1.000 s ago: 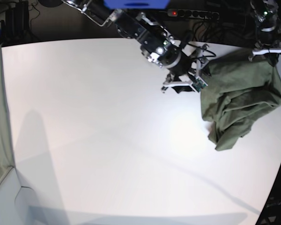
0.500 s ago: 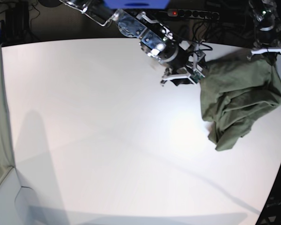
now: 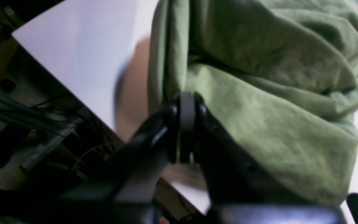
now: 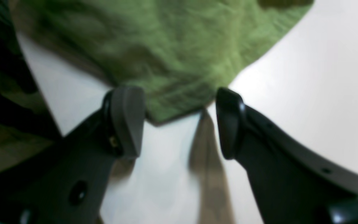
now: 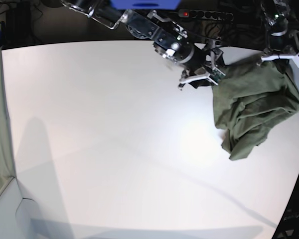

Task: Layout the t-shirt on the table in an organized manner, then fold the t-shirt properly
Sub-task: 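Grasp another edge of the shirt with the right gripper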

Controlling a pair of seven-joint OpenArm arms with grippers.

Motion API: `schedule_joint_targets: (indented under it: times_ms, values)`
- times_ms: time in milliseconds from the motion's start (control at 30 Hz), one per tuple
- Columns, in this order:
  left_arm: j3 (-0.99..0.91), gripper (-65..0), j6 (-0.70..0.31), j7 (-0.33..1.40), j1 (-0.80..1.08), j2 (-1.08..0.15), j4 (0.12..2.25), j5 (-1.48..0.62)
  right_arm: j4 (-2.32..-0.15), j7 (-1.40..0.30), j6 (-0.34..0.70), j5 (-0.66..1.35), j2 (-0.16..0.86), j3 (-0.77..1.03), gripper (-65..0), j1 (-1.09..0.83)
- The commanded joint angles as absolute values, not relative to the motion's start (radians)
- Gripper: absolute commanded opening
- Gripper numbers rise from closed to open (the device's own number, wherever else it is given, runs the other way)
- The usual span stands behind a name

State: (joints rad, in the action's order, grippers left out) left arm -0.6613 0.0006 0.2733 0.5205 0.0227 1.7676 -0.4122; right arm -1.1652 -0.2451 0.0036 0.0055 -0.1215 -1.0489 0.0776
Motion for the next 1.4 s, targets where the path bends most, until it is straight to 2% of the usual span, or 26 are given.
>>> schedule_joint_targets:
  times_ms: [0,300,533,800,867,1000,1033,1300,1367]
  values:
    - [-0.657,-64.7,0.001,0.251,0.524,0.018,1.782,-0.414,-1.185,-0.217,0.007,0.007,-0.157,-1.069,-28.0,0.061]
    - [-0.651,-64.7,0.001,0.251,0.538,0.033,1.787,-0.414,-1.178,-0.128,0.002,0.007,-0.157,-1.063,-29.0,0.064]
    - [-0.648,-64.5,0.001,0.251,0.564,0.065,1.794,-0.415,-1.142,-0.128,0.002,0.007,-0.157,-1.063,-39.2,0.064]
    - [-0.622,-64.5,0.001,0.251,0.588,0.065,1.794,-0.415,-1.046,-0.127,0.002,0.007,-0.157,-1.063,-41.6,0.094]
    - [-0.621,-64.5,0.001,0.251,0.588,0.065,1.794,-0.415,-1.041,-0.127,0.002,0.007,-0.157,-1.063,-45.7,0.094]
    - [-0.608,-64.2,0.001,0.251,0.588,0.065,1.794,-0.415,-1.043,-0.136,0.002,0.007,-0.157,-1.056,-63.5,0.096]
    - [-0.599,-64.2,0.001,0.251,0.588,0.062,1.794,-0.415,-1.043,-0.136,0.002,0.007,-0.157,-1.043,-65.0,0.096]
    - [-0.529,-63.9,0.001,0.251,0.582,0.061,1.794,-0.415,-1.044,-0.137,0.002,0.007,-0.157,-0.961,-65.0,0.082]
    - [-0.529,-61.4,0.001,0.251,0.582,0.064,1.801,-0.415,-1.046,-0.137,0.001,0.007,-0.157,-0.957,-65.0,0.076]
